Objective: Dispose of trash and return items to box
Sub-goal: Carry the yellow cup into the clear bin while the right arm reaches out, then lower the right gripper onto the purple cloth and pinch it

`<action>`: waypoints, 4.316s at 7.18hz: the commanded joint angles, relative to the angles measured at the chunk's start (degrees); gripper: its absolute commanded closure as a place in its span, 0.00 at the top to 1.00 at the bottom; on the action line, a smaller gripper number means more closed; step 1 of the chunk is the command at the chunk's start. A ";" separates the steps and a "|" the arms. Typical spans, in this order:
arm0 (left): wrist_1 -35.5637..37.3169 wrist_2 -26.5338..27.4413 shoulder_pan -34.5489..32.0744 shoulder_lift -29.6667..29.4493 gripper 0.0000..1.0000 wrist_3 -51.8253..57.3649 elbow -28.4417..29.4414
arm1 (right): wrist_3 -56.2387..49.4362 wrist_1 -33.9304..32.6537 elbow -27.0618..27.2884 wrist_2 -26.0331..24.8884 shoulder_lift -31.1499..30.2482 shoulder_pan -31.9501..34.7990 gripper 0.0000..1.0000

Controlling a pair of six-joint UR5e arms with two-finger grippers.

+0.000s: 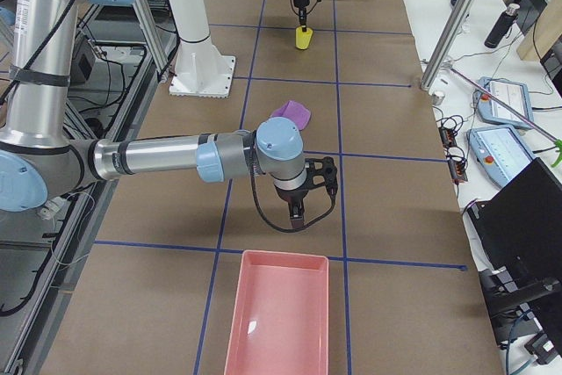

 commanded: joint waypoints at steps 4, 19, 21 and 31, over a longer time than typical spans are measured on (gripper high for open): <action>0.62 -14.08 -19.25 6.38 0.00 8.56 -5.04 | 0.70 1.30 0.17 0.26 0.05 -0.06 1.00; -13.44 -16.14 -50.44 -4.31 0.00 62.98 53.50 | 60.91 10.11 6.42 -30.49 14.91 -48.04 1.00; -13.88 -16.23 -48.94 -4.31 0.14 61.99 52.97 | 60.47 10.11 5.63 -31.82 14.99 -49.98 1.00; -1.84 -27.83 -52.62 2.45 0.99 62.52 30.31 | 66.71 -3.60 6.85 -42.80 27.83 -63.17 0.66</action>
